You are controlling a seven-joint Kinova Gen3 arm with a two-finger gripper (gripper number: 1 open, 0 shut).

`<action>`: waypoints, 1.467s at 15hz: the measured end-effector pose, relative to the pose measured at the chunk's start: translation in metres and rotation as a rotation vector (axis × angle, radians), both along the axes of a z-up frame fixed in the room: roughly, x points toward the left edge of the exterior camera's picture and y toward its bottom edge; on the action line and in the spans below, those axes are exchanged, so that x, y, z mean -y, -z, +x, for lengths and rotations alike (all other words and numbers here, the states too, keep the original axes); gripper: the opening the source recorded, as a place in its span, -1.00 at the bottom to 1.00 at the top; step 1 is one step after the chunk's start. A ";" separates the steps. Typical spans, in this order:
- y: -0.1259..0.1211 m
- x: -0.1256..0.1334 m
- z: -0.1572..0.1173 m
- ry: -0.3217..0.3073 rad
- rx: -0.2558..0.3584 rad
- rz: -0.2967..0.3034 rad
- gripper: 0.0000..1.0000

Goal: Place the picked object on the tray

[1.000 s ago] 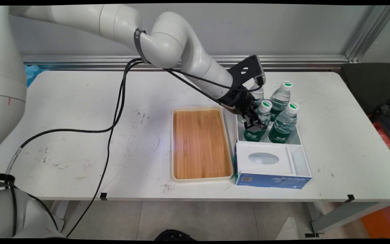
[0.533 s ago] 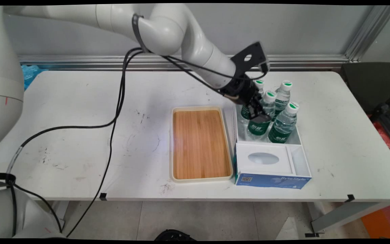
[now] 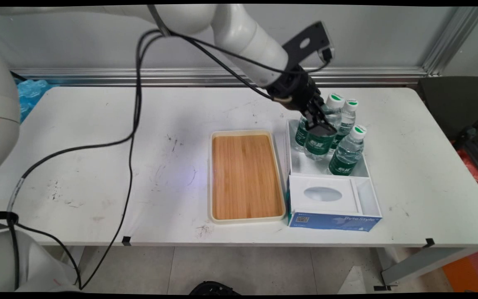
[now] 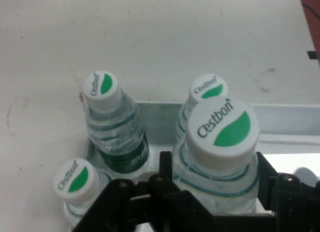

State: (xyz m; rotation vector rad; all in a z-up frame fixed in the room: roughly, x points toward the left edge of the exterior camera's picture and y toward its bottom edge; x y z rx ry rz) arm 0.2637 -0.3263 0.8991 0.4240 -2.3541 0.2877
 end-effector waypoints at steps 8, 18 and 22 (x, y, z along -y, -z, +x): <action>-0.037 -0.042 0.066 0.042 0.053 0.027 -1.00; 0.004 -0.071 0.106 0.085 0.065 0.028 -1.00; 0.027 -0.070 0.100 0.095 0.051 0.028 -1.00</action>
